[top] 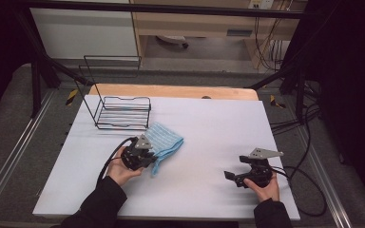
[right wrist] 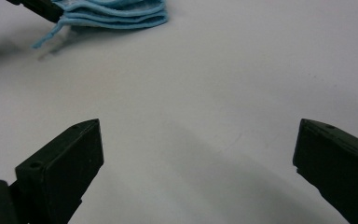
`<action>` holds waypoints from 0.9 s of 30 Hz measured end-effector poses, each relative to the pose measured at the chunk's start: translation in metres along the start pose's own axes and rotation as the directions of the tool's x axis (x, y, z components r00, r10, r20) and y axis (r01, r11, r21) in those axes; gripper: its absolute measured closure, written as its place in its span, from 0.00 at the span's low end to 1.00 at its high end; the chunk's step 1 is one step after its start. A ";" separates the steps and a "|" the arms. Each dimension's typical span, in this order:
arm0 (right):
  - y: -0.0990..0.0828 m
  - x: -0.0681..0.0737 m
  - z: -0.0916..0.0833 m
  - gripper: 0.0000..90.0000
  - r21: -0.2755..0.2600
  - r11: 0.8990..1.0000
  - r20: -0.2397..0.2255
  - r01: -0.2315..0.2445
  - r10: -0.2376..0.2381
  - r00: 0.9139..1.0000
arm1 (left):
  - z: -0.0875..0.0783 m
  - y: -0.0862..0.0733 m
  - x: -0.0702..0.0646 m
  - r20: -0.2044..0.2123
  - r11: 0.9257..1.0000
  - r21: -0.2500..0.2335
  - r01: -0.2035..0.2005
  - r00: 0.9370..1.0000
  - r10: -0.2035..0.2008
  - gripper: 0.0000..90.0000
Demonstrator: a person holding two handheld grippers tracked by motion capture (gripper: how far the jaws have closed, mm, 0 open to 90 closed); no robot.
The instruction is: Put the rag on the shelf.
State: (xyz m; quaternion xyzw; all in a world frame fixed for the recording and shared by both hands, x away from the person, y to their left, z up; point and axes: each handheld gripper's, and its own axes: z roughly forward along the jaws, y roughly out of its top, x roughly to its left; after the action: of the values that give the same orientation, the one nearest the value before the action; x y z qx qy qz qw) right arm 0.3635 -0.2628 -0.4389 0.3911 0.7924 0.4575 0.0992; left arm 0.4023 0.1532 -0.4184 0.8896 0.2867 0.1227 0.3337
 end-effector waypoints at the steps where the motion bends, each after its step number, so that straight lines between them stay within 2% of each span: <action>1: 0.000 0.000 0.000 0.03 -0.001 1.000 0.000 0.001 -0.001 1.000 | -0.003 -0.003 0.000 -0.002 1.000 0.007 0.004 1.000 -0.004 0.90; 9: 0.000 0.000 0.001 0.03 0.005 1.000 -0.002 0.000 0.000 1.000 | -0.029 -0.024 -0.010 0.001 0.999 0.023 0.036 0.999 -0.036 0.89; 15: 0.000 0.001 0.002 0.03 0.005 1.000 -0.005 -0.005 0.005 1.000 | -0.040 -0.036 -0.019 0.019 0.997 0.010 0.075 0.997 -0.075 0.89; 20: 0.000 0.001 0.002 0.03 0.008 1.000 -0.005 -0.003 0.003 1.000 | -0.040 -0.040 -0.029 0.040 0.994 -0.003 0.106 0.994 -0.106 0.89; 27: 0.001 0.001 0.002 0.03 0.008 1.000 -0.005 0.000 0.000 1.000 | -0.030 -0.034 -0.041 0.052 0.993 -0.006 0.116 0.992 -0.116 0.89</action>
State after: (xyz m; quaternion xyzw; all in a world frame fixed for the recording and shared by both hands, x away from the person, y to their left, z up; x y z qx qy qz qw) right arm 0.3639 -0.2603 -0.4393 0.3902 0.7945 0.4554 0.0956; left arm 0.3424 0.1653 -0.4201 0.8729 0.3287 0.0815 0.3513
